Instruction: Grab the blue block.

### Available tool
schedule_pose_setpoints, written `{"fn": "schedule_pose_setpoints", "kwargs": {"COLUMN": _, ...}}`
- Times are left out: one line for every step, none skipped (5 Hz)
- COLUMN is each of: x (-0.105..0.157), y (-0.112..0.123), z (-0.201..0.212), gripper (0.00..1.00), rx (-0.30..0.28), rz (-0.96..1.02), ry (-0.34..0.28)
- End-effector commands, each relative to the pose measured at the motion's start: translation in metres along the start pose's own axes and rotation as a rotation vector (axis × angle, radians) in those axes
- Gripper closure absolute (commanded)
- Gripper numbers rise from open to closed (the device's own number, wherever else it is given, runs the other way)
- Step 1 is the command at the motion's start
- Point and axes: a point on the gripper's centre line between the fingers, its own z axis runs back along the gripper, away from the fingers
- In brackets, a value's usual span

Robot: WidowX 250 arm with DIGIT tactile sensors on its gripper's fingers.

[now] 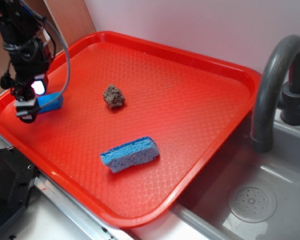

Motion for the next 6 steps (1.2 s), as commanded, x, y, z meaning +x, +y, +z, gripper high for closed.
{"fn": "schedule_pose_setpoints", "kwargs": {"x": 0.007, "y": 0.014, "z": -0.006, "gripper": 0.00, "rx": 0.029, "rz": 0.028, "ry": 0.023}}
{"fn": "schedule_pose_setpoints", "kwargs": {"x": 0.013, "y": 0.004, "z": -0.007, "gripper": 1.00, "rx": 0.030, "rz": -0.010, "ry": 0.022}}
{"fn": "schedule_pose_setpoints", "kwargs": {"x": 0.016, "y": -0.002, "z": -0.011, "gripper": 1.00, "rx": 0.028, "rz": -0.024, "ry": 0.028}}
{"fn": "schedule_pose_setpoints", "kwargs": {"x": 0.019, "y": -0.006, "z": -0.014, "gripper": 1.00, "rx": -0.033, "rz": -0.016, "ry": 0.022}}
{"fn": "schedule_pose_setpoints", "kwargs": {"x": 0.021, "y": 0.000, "z": 0.011, "gripper": 1.00, "rx": -0.099, "rz": 0.226, "ry": 0.016}}
{"fn": "schedule_pose_setpoints", "kwargs": {"x": 0.024, "y": 0.009, "z": 0.048, "gripper": 1.00, "rx": -0.034, "rz": 0.494, "ry": 0.033}}
